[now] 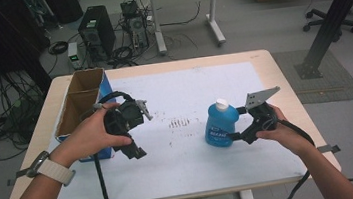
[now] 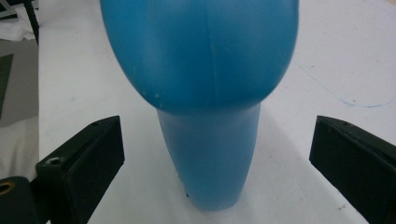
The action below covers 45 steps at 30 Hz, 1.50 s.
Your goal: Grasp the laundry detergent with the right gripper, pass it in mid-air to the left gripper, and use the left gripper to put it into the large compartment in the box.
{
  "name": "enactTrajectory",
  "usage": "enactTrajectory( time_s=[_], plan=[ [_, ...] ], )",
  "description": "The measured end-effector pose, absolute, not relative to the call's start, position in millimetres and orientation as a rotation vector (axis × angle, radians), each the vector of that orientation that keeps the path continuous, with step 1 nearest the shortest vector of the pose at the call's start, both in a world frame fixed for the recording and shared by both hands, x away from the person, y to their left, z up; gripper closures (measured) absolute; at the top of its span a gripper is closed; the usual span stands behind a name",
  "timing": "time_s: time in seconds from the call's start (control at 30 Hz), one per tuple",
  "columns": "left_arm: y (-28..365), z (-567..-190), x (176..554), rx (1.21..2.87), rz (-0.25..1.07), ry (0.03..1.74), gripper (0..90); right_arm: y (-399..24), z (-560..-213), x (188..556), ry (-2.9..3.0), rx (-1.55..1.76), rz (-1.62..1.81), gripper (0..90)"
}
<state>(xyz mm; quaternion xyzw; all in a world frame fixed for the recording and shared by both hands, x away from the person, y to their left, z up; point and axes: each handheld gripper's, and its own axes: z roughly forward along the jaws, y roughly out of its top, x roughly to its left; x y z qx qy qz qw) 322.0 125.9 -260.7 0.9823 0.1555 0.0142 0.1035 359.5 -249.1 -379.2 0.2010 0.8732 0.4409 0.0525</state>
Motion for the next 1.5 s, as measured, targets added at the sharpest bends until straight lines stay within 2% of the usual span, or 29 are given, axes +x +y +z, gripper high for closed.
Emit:
enactTrajectory(
  time_s=[0.93, 1.5],
  plan=[
    [127.8, -261.3, 321.9, 2.895, 0.042, 0.468, 7.7, -224.4, -384.1, 366.1, 2.641, 0.564, 1.363, 2.5],
    [127.9, -262.3, 322.5, 2.895, 0.040, 0.470, 7.7, -225.3, -390.2, 366.9, 2.622, 0.576, 1.414, 10.5]
  ],
)
